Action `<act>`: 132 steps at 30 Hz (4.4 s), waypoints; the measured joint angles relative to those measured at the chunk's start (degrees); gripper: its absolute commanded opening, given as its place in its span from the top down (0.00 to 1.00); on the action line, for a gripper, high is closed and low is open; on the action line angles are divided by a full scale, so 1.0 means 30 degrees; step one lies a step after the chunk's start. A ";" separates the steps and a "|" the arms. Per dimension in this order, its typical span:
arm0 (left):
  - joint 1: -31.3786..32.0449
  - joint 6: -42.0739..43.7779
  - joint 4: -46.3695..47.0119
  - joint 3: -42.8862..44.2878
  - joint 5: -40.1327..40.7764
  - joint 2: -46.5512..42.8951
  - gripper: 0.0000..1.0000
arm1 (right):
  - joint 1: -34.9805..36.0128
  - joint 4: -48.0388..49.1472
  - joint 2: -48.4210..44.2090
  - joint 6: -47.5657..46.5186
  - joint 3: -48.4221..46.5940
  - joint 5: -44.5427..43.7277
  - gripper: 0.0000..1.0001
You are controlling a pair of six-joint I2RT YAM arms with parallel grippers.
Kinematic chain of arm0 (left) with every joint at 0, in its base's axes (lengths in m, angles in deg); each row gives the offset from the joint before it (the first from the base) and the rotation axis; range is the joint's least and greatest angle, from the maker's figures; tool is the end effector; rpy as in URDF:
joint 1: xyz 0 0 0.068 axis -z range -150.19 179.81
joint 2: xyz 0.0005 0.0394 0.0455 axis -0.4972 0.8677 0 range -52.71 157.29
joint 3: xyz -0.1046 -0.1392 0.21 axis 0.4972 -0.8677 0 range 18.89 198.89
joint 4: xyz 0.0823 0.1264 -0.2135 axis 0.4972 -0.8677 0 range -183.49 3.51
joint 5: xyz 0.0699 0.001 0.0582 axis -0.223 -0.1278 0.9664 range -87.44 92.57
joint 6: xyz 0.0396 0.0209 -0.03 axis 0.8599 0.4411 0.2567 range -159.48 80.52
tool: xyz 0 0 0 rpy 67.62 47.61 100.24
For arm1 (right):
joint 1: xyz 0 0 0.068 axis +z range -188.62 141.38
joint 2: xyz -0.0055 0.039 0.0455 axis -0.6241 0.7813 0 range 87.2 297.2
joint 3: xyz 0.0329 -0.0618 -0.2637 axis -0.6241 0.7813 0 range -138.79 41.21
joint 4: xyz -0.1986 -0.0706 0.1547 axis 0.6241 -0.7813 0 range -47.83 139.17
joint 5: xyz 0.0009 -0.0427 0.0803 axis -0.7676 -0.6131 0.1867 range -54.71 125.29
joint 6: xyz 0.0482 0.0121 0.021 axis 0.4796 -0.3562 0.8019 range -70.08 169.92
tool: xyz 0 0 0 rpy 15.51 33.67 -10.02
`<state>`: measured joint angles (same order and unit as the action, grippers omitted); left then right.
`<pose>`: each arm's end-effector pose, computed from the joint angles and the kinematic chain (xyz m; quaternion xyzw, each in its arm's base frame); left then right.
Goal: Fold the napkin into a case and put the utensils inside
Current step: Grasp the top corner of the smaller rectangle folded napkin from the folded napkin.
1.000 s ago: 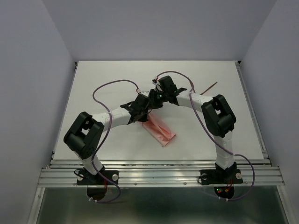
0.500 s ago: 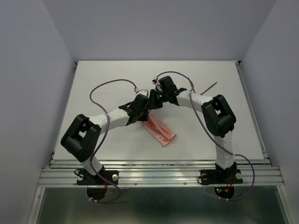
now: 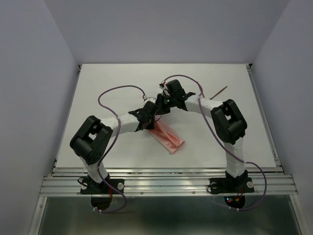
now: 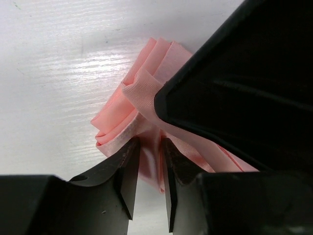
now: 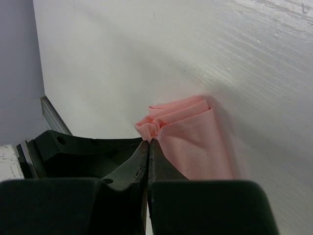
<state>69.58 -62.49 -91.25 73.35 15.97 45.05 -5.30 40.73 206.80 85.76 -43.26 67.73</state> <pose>0.2726 -0.2160 0.1700 0.0938 0.9236 -0.0921 0.3602 0.3746 0.2690 0.1794 -0.0907 0.8847 0.4261 0.1659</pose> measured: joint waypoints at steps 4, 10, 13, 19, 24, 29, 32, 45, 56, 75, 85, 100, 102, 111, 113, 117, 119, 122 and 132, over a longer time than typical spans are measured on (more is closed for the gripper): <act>0.0007 0.0073 -0.0102 0.0182 0.0146 0.0153 0.79 | 0.0000 0.0015 0.0000 -0.0007 0.0036 0.0066 0.99; 0.0015 0.0073 -0.0211 0.0379 0.0036 0.0284 1.00 | 0.0000 0.0117 -0.0240 -0.0124 0.0707 0.0182 0.99; 0.0007 0.0073 -0.0211 0.0393 -0.0073 0.0284 1.00 | 0.0000 0.0131 -0.0590 -0.0299 0.1217 0.0182 0.99; -0.0087 -0.0022 -0.0233 0.0444 -0.0401 0.0284 1.00 | 0.0000 0.0102 -0.0867 -0.0612 0.1625 0.0182 0.99; -0.0299 -0.0444 -0.0233 0.0459 -0.0597 0.0248 1.00 | 0.0000 0.0015 -0.1035 -0.1042 0.1916 0.0124 0.99; -0.0459 -0.0809 -0.0240 0.0452 -0.0758 0.0146 1.00 | 0.0000 -0.0029 -0.1260 -0.1384 0.2149 0.0087 0.99; -0.0605 -0.0998 -0.0262 0.0466 -0.0925 -0.0080 1.00 | 0.0000 -0.0051 -0.1341 -0.1596 0.2149 0.0073 0.99; -0.1384 -0.2317 -0.0342 0.0597 -0.1974 -0.0321 1.00 | 0.0000 -0.0772 -0.1632 -0.2572 0.2135 0.0022 0.99; -0.2346 -0.3111 0.0036 0.0597 -0.3395 -0.0401 1.00 | 0.0000 -0.2266 -0.1093 -0.3475 0.1399 -0.0714 0.99; -0.2463 -0.3504 0.0670 0.0597 -0.4313 -0.0401 1.00 | 0.0882 -0.4452 0.1115 -0.3745 -0.1406 -0.2521 0.99; -0.2667 -0.3512 0.0954 0.0597 -0.4583 -0.0401 1.00 | 0.1049 -0.5421 0.1333 -0.3512 -0.2229 -0.4248 0.99; -0.2798 -0.3512 0.1741 0.0590 -0.5238 -0.0364 1.00 | 0.1421 -0.6557 0.1537 -0.3861 -0.3249 -0.5085 0.99; -0.2790 -0.3512 0.1778 0.0590 -0.5326 -0.0357 1.00 | 0.1559 -0.6768 0.1537 -0.4007 -0.3373 -0.5144 0.99; -0.2798 -0.3512 0.1821 0.0590 -0.5472 -0.0160 1.00 | 0.1931 -0.7074 0.1537 -0.4218 -0.3483 -0.5304 0.99; -0.2798 -0.3512 0.1843 0.0568 -0.5479 -0.0146 1.00 | 0.1923 -0.6951 0.1537 -0.4029 -0.3475 -0.5304 0.99; -0.2856 -0.3504 0.1960 0.0423 -0.5472 -0.0146 1.00 | 0.1916 -0.5982 0.1537 -0.3563 -0.3118 -0.5107 0.99; -0.2929 -0.3504 0.1982 0.0364 -0.5450 -0.0146 1.00 | 0.1916 -0.5770 0.1537 -0.3453 -0.3075 -0.5013 0.92; -0.3002 -0.3504 0.2091 0.0240 -0.5406 -0.0146 1.00 | 0.1909 -0.5413 0.1537 -0.3432 -0.2885 -0.4962 0.77; -0.3045 -0.3483 0.2397 -0.0153 -0.5406 -0.0146 1.00 | 0.2004 -0.4779 -0.0022 -0.3687 -0.0962 -0.3949 0.68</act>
<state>60.44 -72.93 -84.05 72.89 -0.24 44.61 0.71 26.39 206.73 74.70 -46.14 55.89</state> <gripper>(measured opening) 0.019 0.311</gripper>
